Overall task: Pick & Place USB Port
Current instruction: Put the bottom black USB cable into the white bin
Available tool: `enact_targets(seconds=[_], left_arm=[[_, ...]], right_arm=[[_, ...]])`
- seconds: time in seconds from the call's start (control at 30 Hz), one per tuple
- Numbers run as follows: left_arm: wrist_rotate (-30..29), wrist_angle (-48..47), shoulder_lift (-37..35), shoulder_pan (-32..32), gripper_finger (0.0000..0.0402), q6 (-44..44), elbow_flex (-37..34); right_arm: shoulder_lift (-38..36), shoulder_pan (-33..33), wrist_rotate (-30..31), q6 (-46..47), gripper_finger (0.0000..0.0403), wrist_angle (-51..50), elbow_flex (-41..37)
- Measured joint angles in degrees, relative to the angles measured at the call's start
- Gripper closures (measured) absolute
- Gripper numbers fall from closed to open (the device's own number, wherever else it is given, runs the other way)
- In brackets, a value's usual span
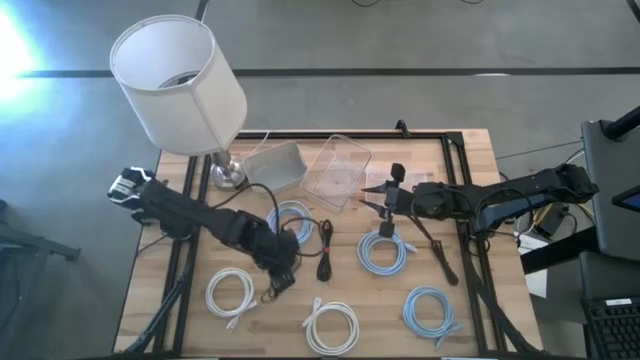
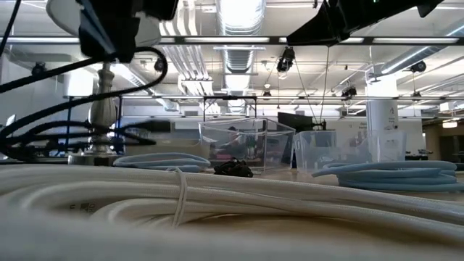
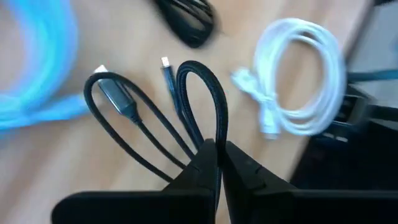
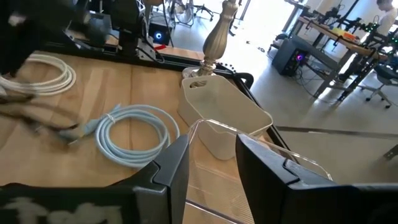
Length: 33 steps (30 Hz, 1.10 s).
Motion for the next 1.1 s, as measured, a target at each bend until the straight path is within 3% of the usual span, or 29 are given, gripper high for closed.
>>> enact_targets(seconds=[0.17, 0.37, 0.67, 0.83, 1.1], left_arm=[[-13.42, -13.49, -0.09, 0.01, 0.0391, 3.44, 9.22], [-28.00, -15.78, -0.09, 0.52, 0.0391, 10.14, 12.80], [-35.42, -16.16, -0.07, 2.73, 0.0390, 17.03, 14.84], [-42.41, -16.09, -0.07, 2.80, 0.0390, 20.95, 17.43], [-48.43, -16.14, -0.07, 6.60, 0.0390, 26.84, 14.24]], right_arm=[[0.00, 0.00, -0.04, -0.71, 0.0275, 0.00, 0.00], [0.00, 0.00, -0.04, -0.89, 0.0275, 0.00, 0.00], [0.00, -0.02, -0.03, -0.87, 0.0275, 0.00, 0.00], [0.00, -0.02, -0.04, -1.11, 0.0275, 0.00, 0.00], [0.00, -0.02, -0.04, -1.11, 0.0275, -0.01, -0.02]])
